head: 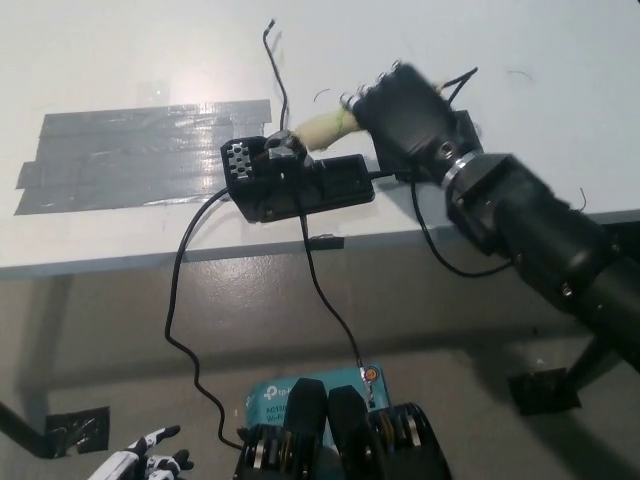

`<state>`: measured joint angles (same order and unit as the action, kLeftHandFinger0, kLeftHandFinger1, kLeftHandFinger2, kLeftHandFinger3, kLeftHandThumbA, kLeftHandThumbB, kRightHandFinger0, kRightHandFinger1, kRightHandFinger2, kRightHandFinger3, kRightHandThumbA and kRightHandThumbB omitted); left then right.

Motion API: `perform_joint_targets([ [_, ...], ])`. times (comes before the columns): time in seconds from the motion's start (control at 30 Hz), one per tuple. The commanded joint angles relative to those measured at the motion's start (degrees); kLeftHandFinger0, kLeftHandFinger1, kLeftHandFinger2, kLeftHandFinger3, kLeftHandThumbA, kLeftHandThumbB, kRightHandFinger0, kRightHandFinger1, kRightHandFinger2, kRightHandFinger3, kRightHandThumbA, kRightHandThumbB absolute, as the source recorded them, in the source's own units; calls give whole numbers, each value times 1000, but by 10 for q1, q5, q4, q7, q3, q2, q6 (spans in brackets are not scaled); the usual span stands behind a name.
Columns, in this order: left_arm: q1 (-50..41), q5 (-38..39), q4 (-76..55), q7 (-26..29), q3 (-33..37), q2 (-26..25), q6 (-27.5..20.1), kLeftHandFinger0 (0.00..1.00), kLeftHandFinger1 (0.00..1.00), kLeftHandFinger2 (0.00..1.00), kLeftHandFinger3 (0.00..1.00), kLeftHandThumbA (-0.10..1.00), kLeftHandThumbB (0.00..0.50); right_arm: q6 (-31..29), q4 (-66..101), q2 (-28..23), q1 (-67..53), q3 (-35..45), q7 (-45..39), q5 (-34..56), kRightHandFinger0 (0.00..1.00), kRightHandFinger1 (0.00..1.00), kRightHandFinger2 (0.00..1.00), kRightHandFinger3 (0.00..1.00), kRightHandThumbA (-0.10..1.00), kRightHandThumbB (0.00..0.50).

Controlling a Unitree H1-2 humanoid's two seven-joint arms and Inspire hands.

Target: The robot uses its right hand to grab the soldering gun kept on the middle of the table and pulls it out of its base and keep it on the right side of the base

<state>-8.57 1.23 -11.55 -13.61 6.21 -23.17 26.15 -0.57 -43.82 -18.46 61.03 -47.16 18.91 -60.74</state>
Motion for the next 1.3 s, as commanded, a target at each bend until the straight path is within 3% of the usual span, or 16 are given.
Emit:
perform_joint_targets([
  [0.0, -6, -10, -11, -18, 4, -24, 8, 589, 703, 724, 950, 617, 197, -46, -1, -44, 63, 52, 104, 5, 0, 0, 640, 192, -100, 46],
  [0.1, -5, -9, -8, -22, 5, -25, 8, 558, 683, 719, 959, 624, 205, -42, 1, -58, 63, 55, 106, -15, 0, 0, 761, 419, -100, 64],
  [0.17, -5, -11, -5, -24, 5, -25, 8, 551, 683, 715, 959, 631, 219, -34, 0, -68, 62, 56, 116, -28, 0, 0, 436, 541, -100, 225],
  [0.23, -5, -10, -5, -27, 4, -27, 8, 539, 670, 705, 948, 630, 223, -31, -1, -75, 59, 59, 103, -29, 0, 0, 27, 390, -92, 261],
  [0.27, -4, -10, -4, -30, 5, -28, 8, 535, 664, 699, 936, 628, 226, -27, -3, -81, 58, 59, 98, -34, 0, 0, 1, 332, -96, 261],
  [0.5, -5, -11, -4, -32, 2, -30, 8, 515, 654, 700, 936, 617, 240, -21, -3, -91, 49, 82, 94, -18, 0, 0, 14, 284, -100, 220],
  [0.53, -4, -12, -5, -32, 3, -31, 8, 519, 658, 702, 936, 623, 236, -13, -4, -89, 44, 89, 90, -13, 0, 0, 18, 249, -97, 157],
  [0.57, -5, -13, -6, -33, 4, -31, 8, 511, 649, 696, 933, 619, 232, -2, -1, -85, 37, 100, 82, -5, 0, 0, 154, 320, -12, 129],
  [0.63, -6, -14, -6, -33, 4, -30, 8, 515, 657, 704, 942, 620, 234, -1, 5, -77, 28, 122, 53, 16, 0, 0, 265, 282, -95, 92],
  [0.67, -8, -13, -12, -34, 4, -30, 8, 500, 647, 716, 949, 616, 243, 41, 23, -71, 14, 133, -10, 20, 0, 16, 39, 49, -100, 4],
  [0.73, -9, -15, -13, -35, 5, -31, 8, 519, 655, 736, 954, 620, 247, 65, 34, -67, 1, 138, -38, 10, 0, 63, 72, 3, -100, 25],
  [0.83, -8, -16, -13, -37, 7, -29, 8, 526, 653, 741, 971, 586, 245, 143, 63, -53, -33, 148, -123, -2, 0, 79, 211, 138, -100, 60],
  [0.97, -7, -18, -16, -39, 11, -28, 8, 473, 590, 696, 942, 568, 248, 189, 62, -38, -63, 153, -159, -8, 0, 95, 257, 176, -94, 25],
  [1.13, -4, -22, -19, -43, 16, -31, 8, 502, 634, 746, 942, 588, 252, 215, 55, -21, -75, 152, -213, -6, 0, 53, 256, 111, -75, 28],
  [1.2, 1, -21, -16, -45, 18, -30, 8, 508, 638, 747, 961, 581, 266, 241, 55, -10, -82, 156, -247, 2, 0, 59, 293, 336, -42, 16],
  [1.27, 1, -24, -16, -45, 20, -30, 8, 515, 648, 742, 967, 584, 270, 247, 53, -2, -87, 163, -251, 12, 0, 113, 354, 408, -49, 23],
])
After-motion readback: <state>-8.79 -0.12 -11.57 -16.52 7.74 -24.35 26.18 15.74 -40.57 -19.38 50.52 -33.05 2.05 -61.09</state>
